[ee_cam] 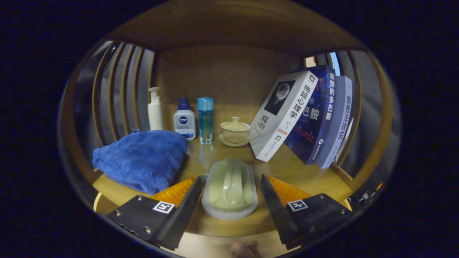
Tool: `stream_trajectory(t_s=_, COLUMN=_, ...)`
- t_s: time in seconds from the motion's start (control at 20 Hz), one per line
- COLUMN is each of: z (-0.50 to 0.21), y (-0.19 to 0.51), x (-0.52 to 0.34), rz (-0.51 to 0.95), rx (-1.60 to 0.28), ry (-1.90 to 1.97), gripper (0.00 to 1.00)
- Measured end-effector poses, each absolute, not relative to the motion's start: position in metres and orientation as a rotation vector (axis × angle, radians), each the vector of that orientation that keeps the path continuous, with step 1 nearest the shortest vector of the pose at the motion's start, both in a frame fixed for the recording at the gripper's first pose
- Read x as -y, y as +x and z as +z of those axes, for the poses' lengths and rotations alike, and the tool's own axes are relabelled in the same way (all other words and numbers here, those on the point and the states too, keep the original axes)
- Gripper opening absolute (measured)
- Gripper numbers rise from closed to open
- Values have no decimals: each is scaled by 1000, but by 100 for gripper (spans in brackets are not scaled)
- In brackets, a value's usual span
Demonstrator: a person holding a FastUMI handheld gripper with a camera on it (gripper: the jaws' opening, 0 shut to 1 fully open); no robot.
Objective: Pull open the drawer, take out the items inside it, and place them on the countertop above the cabinet.
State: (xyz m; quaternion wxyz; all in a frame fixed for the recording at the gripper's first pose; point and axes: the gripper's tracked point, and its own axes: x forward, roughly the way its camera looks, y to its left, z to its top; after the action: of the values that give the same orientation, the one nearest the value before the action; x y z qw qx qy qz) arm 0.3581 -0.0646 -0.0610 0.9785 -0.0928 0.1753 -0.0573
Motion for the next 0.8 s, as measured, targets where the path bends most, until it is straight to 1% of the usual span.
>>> stream_trajectory(t_s=0.25, z=-46, y=314, x=48, rz=-112, rx=-339, ry=-143, gripper=98)
stream_trajectory(t_s=0.45, z=-31, y=275, x=52, rz=-150, rx=-318, ry=-112, gripper=98)
stream_trajectory(t_s=0.8, z=14, y=195, x=35, rz=-118, rx=-219, ry=-6, gripper=98)
